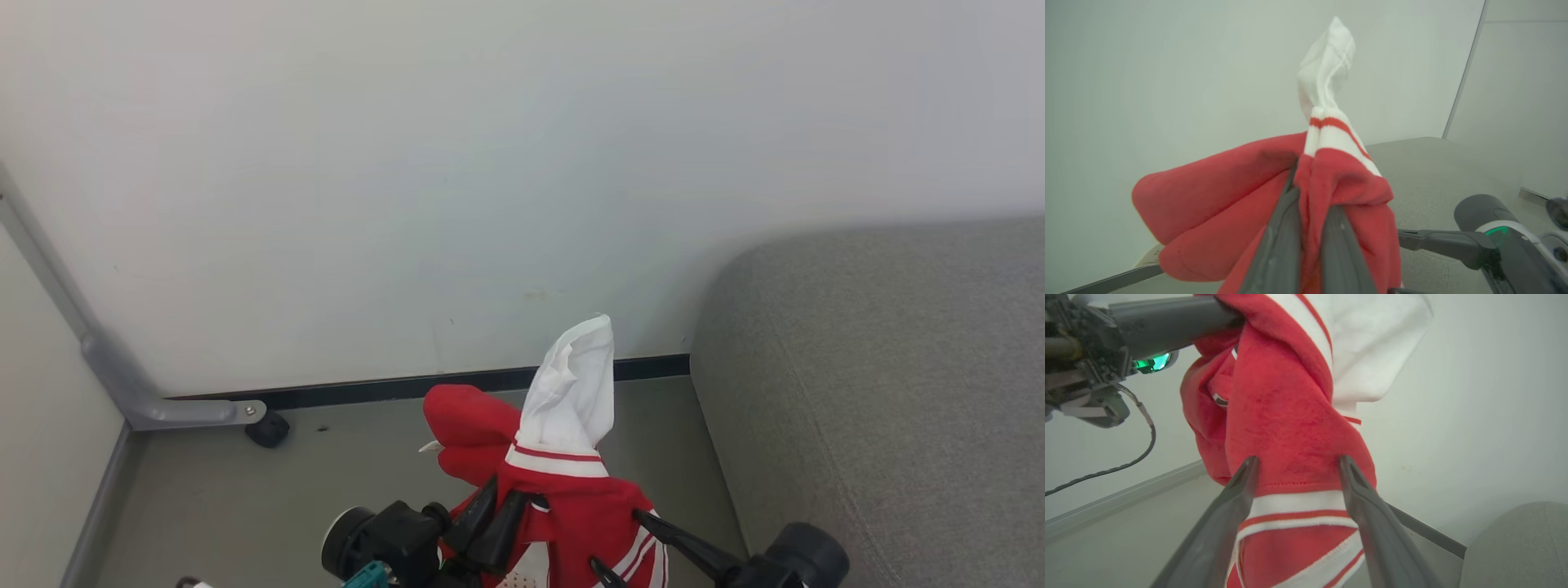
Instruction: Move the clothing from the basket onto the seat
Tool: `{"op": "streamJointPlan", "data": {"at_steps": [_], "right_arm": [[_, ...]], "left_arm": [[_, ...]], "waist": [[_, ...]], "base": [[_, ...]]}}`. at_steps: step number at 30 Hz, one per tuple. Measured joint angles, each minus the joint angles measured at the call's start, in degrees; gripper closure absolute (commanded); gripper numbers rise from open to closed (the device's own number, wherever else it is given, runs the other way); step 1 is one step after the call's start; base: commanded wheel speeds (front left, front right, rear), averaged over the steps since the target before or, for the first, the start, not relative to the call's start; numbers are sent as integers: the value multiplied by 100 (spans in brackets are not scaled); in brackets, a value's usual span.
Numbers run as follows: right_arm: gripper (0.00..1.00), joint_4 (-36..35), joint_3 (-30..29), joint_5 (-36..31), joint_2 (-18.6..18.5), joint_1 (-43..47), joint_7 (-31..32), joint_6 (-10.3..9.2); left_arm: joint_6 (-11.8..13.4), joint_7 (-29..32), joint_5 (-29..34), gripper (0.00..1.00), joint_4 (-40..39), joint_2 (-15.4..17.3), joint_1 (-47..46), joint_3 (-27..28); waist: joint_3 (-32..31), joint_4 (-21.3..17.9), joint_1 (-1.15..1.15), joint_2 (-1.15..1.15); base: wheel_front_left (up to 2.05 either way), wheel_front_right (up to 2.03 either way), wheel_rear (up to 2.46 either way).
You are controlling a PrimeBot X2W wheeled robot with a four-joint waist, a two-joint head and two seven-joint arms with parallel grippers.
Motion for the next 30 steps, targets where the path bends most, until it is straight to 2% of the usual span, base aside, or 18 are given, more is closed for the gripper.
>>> {"op": "streamJointPlan", "data": {"at_steps": [14, 30], "right_arm": [[0, 595, 376, -289, 257, -409, 0, 0], [0, 827, 326, -390, 573, -466, 0, -4]], "left_arm": [[0, 0, -134, 100, 2, 12, -144, -624], [0, 0, -435, 100, 34, 33, -144, -855]], "waist": [[-1, 40, 0, 0], [-48, 41, 0, 0]], "base": [[0, 0, 0], [0, 0, 0]]}}
